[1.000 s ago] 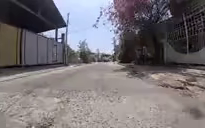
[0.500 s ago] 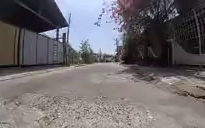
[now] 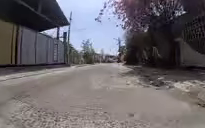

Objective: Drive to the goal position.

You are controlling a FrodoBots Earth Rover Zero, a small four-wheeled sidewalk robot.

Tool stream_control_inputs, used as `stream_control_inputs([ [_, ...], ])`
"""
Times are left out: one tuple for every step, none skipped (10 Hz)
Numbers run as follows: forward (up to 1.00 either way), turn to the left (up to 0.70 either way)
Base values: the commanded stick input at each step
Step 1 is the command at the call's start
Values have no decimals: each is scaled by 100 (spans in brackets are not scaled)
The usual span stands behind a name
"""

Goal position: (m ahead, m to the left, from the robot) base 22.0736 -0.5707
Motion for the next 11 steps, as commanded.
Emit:
stream_control_inputs([
  [100,0],
  [100,0],
  [100,0],
  [100,0],
  [100,0],
  [100,0],
  [100,0],
  [100,0],
  [100,0],
  [100,-25],
  [100,-38],
])
